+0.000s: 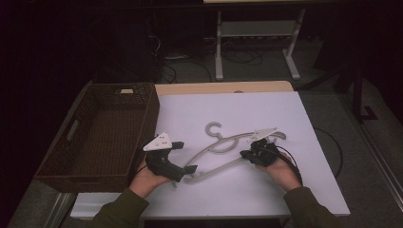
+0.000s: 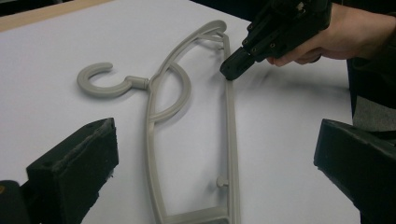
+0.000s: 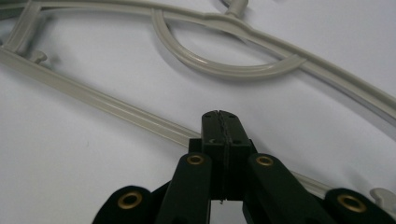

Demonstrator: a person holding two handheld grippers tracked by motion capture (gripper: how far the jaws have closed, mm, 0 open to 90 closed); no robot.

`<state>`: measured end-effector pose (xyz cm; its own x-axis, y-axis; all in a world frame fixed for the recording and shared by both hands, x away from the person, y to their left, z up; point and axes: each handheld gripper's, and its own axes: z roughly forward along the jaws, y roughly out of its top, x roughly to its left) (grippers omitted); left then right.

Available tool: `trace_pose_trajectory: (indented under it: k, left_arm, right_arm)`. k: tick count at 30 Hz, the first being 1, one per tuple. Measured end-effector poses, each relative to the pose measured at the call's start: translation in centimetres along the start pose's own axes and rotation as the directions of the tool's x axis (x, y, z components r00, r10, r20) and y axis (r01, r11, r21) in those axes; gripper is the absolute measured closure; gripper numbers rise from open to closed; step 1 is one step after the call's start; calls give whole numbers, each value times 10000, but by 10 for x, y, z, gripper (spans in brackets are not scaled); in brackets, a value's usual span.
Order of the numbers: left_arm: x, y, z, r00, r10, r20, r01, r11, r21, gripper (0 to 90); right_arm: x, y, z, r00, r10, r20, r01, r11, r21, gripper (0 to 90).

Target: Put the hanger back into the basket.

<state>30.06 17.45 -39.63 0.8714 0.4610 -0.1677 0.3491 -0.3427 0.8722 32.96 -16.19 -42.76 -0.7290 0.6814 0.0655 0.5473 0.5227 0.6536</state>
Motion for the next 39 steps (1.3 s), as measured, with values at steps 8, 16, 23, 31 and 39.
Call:
trace_pose_trajectory:
  k: [8,16,23,31,39]
  left_arm:
    - [1,-1,1,10000,-12,-13,12,9999,151,0]
    - [2,-1,8,9999,95,-99,-90,9986,521,0]
    - [9,3,19,9993,265,-262,-242,9962,836,0]
    - [20,10,39,9949,711,-721,-599,9873,1472,62]
    - [31,15,63,9922,759,-990,-532,9753,2143,157]
  right_arm:
    - [2,-2,3,9999,27,123,-30,9997,236,895]
    - [4,-2,5,9999,-30,165,23,9991,420,895]
    - [4,-3,5,9998,-44,180,36,9990,437,895]
    - [3,-2,5,9999,8,153,-15,9990,448,895]
    - [3,-2,5,9999,8,159,-16,9989,462,895]
